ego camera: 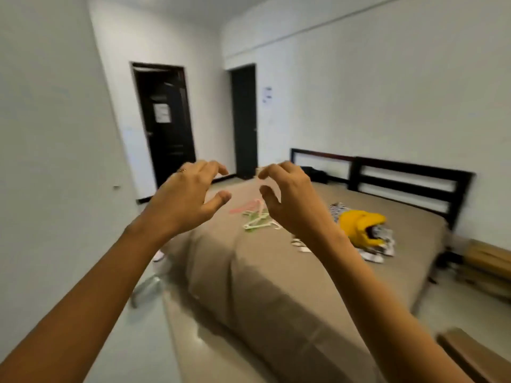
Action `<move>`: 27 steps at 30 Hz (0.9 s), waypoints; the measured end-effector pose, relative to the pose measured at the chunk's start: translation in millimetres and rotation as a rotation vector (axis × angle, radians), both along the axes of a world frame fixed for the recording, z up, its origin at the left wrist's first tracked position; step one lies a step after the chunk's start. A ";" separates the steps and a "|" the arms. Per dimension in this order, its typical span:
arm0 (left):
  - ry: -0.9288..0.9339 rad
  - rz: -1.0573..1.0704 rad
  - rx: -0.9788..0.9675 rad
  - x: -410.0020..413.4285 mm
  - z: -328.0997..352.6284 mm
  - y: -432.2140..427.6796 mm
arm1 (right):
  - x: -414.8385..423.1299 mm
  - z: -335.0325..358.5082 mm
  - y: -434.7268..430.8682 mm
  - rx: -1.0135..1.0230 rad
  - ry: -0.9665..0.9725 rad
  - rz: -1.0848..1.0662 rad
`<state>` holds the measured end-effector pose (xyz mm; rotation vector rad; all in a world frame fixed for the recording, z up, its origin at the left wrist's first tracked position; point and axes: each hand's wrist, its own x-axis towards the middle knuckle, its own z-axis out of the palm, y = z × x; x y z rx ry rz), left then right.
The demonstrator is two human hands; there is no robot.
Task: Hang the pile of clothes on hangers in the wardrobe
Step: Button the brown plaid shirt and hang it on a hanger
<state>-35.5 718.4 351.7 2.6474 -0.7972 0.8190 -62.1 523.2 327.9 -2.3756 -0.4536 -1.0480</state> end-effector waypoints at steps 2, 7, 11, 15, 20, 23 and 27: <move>0.117 -0.103 -0.005 42.5 -34.1 -62.2 | 12.2 -36.8 -69.6 -0.013 0.111 -0.115; 0.342 -0.251 -0.004 132.0 -103.9 -184.7 | 47.3 -115.3 -202.3 0.022 0.397 -0.367; 0.462 -0.331 0.034 200.6 -151.1 -249.1 | 85.8 -166.5 -273.2 0.030 0.555 -0.524; 0.570 -0.392 0.058 286.6 -197.9 -297.8 | 141.8 -210.4 -317.1 0.097 0.713 -0.654; 0.679 -0.469 0.075 421.7 -268.2 -345.1 | 247.7 -271.8 -349.3 0.204 0.875 -0.765; 0.794 -0.512 0.134 502.3 -305.8 -364.4 | 320.1 -299.8 -356.7 0.277 0.998 -0.807; 0.918 -0.543 0.173 590.3 -343.5 -391.4 | 406.9 -330.3 -366.7 0.351 1.132 -0.815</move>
